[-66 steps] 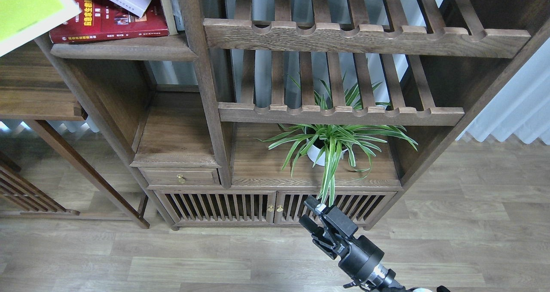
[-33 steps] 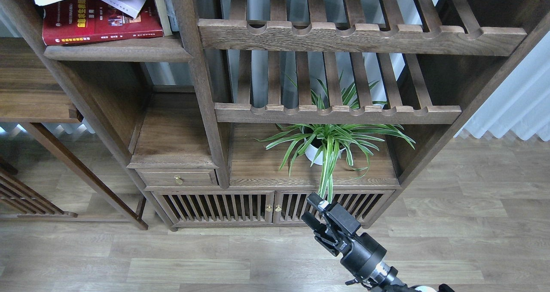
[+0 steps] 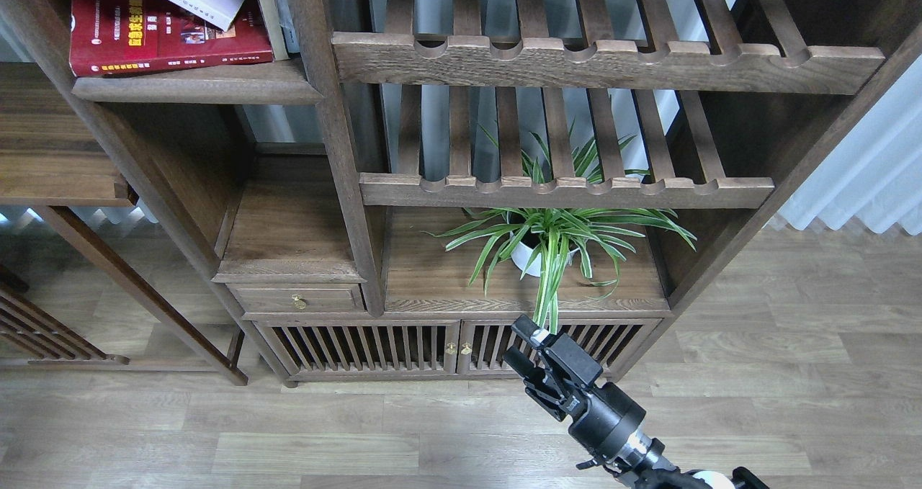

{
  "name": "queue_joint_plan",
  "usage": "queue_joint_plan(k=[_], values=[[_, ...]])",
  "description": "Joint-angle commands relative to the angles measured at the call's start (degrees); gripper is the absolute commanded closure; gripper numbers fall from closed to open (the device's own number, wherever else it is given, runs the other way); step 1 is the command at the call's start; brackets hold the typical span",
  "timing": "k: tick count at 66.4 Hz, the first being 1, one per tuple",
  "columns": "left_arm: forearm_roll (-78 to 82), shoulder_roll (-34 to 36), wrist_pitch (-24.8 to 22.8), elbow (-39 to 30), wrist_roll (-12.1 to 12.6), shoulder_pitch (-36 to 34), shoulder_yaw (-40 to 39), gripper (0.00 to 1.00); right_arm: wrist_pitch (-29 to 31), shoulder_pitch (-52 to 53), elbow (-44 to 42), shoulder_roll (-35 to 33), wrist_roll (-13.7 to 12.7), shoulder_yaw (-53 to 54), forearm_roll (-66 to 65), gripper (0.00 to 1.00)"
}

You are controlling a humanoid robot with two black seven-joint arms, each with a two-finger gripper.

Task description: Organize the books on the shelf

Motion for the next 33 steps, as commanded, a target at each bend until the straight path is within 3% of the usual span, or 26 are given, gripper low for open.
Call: queue_joint_plan(k=[1, 15, 33], values=[[1.1, -2.4, 0.0, 0.7, -3.4, 0.2, 0.6, 1.00, 0.0, 0.0, 0.0, 0.4, 0.0, -0.1, -0.1, 0.00], [1.1, -6.1, 0.0, 4.5, -8.4, 0.0, 3.4, 1.00, 0.0, 0.1, 0.1, 0.4, 0.0, -0.1, -0.1, 0.00], [1.1, -9.1, 0.0, 7.1, -9.1, 0.2, 4.0, 1.00, 0.0, -0.4, 0.2, 0.4, 0.0, -0.1, -0.1, 0.00]])
